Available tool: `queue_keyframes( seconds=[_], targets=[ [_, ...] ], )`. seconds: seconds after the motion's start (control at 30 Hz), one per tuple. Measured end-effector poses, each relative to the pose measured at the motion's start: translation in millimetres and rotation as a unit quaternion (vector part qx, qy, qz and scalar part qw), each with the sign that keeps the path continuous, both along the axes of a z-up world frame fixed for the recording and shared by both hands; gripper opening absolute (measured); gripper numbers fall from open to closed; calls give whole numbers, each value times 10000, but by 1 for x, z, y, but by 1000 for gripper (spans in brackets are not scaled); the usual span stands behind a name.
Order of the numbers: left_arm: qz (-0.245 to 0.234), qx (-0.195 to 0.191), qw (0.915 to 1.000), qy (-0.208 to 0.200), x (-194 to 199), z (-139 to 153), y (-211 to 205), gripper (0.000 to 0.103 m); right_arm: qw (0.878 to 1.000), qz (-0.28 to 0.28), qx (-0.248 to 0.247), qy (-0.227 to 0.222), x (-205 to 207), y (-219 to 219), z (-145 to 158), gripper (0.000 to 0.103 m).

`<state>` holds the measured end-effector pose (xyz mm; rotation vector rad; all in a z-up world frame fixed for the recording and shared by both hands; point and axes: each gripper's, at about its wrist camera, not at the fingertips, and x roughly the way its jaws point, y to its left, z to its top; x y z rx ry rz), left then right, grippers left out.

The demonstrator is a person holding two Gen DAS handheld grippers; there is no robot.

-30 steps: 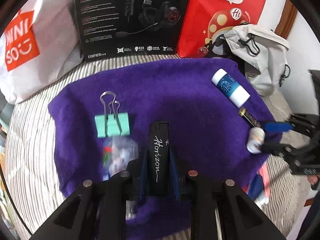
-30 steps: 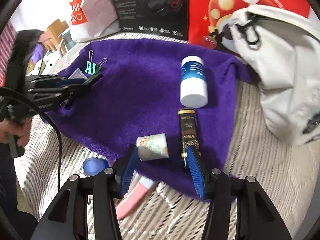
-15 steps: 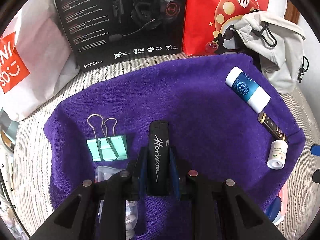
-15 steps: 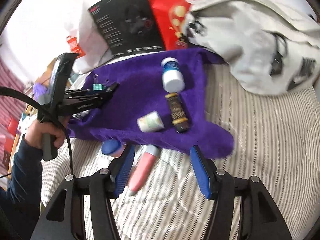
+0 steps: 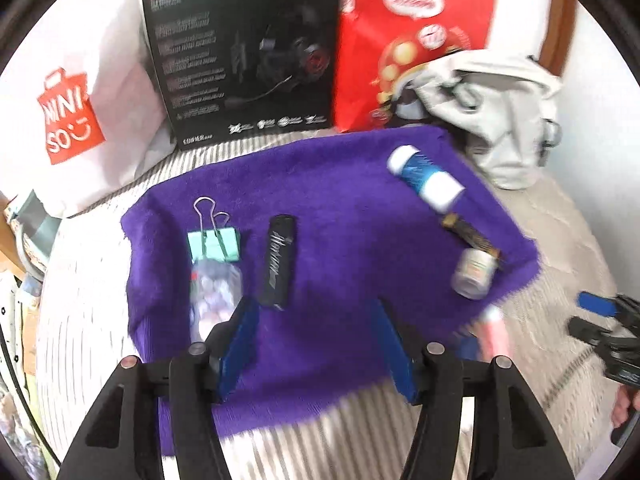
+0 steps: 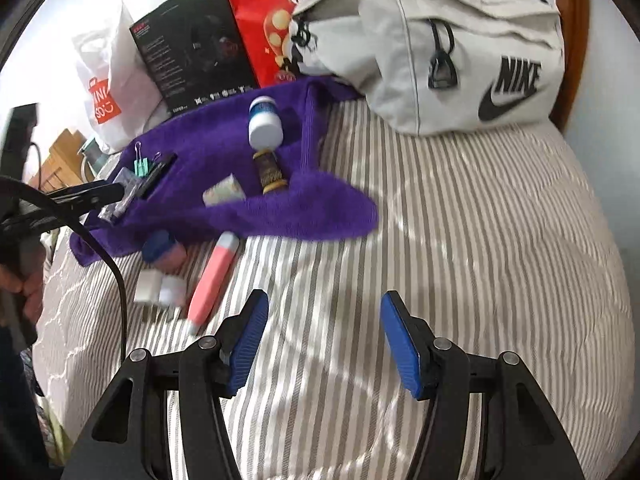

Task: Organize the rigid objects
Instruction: 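Set the Horizon case on the towel with left tool while right tool releases the jar, then grasp the white cube charger with the left tool while the right tool grasps the pink tube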

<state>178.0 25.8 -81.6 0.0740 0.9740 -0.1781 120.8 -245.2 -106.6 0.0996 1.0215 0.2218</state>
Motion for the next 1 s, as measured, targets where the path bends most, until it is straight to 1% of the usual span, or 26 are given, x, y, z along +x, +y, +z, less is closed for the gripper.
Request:
queue_keyframes(
  seconds=[0.07, 0.17, 0.37, 0.43, 0.57, 0.6, 0.73, 0.8, 0.93, 1.0],
  targets=[
    [-20, -84, 10000, 37, -16, 5, -7, 59, 9999, 33, 100, 42, -6, 1, -1, 58],
    [-117, -268, 9995, 132, -32, 2, -19, 59, 9997, 89, 184, 116, -16, 5, 0, 58],
    [-229, -644, 9967, 440, -52, -19, -42, 59, 9995, 213, 191, 100, -31, 8, 7, 58],
    [-234, -652, 9963, 508, -51, -25, -51, 59, 9994, 238, 229, 129, -34, 7, 7, 58],
    [-203, -387, 9969, 658, -47, -42, -64, 60, 9992, 260, 266, 171, -40, 7, 4, 59],
    [-173, -406, 9973, 591, -48, -41, -62, 61, 9991, 261, 261, 200, -40, 7, 2, 59],
    [-158, -334, 9971, 667, -52, -41, -53, 61, 9987, 256, 287, 345, -39, 6, -8, 59],
    [-162, -196, 9976, 642, -53, -40, -53, 61, 9984, 264, 280, 415, -38, 7, -13, 59],
    [-288, 304, 9974, 581, -57, -42, -64, 61, 9980, 362, 243, 451, -39, 12, -15, 59],
    [-311, 315, 9972, 609, -55, -46, -66, 60, 9980, 395, 233, 446, -39, 14, -15, 59]
  ],
)
